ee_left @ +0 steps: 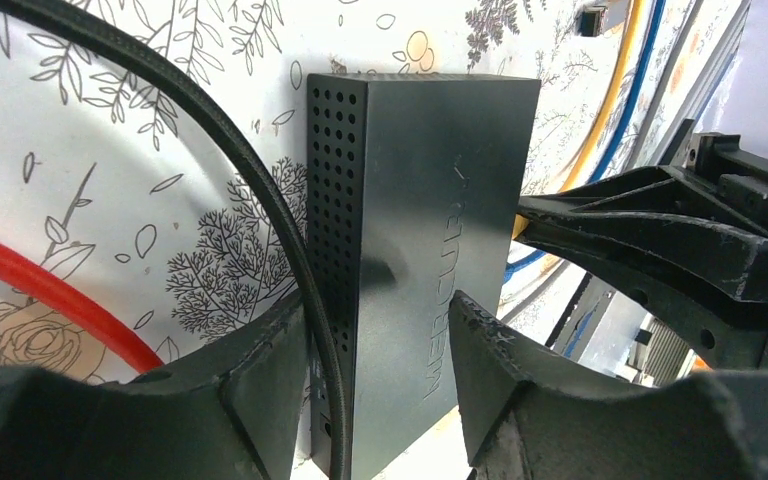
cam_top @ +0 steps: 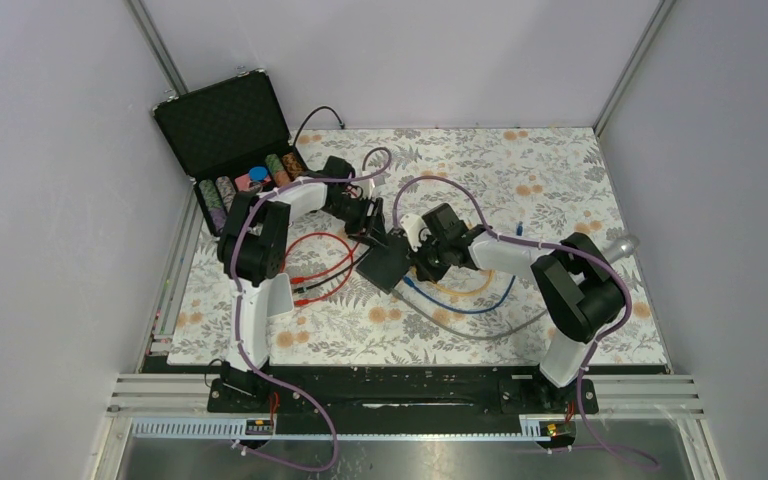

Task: Insert the plug into the switch port
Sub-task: Adjust the connector at the switch port.

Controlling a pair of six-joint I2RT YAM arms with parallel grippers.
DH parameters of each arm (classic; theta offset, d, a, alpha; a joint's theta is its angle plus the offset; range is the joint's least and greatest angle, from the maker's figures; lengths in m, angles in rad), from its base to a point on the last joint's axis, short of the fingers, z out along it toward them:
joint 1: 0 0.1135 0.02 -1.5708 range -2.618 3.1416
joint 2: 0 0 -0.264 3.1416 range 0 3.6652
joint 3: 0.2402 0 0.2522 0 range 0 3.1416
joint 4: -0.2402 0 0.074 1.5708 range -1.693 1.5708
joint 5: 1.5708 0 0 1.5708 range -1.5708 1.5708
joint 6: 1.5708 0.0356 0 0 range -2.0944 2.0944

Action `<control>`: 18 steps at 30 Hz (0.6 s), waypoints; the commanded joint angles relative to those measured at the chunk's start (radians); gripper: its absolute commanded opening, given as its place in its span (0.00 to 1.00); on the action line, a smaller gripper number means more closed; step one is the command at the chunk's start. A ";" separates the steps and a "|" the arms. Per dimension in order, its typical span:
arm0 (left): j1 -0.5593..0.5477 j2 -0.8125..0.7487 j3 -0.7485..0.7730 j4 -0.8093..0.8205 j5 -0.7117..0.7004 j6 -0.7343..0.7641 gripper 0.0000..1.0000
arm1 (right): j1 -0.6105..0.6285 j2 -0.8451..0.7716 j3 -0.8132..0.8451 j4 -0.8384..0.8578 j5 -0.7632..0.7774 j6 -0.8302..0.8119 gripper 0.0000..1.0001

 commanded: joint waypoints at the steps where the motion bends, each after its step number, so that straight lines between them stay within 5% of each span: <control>1: -0.034 -0.014 -0.029 -0.033 0.114 -0.012 0.51 | 0.008 -0.016 0.014 0.124 0.034 0.086 0.00; 8: -0.036 -0.071 -0.185 0.106 0.065 -0.196 0.47 | 0.035 0.003 -0.069 0.411 0.088 0.237 0.00; 18: -0.147 -0.099 -0.292 0.260 0.106 -0.320 0.43 | 0.048 0.061 0.012 0.453 0.064 0.208 0.00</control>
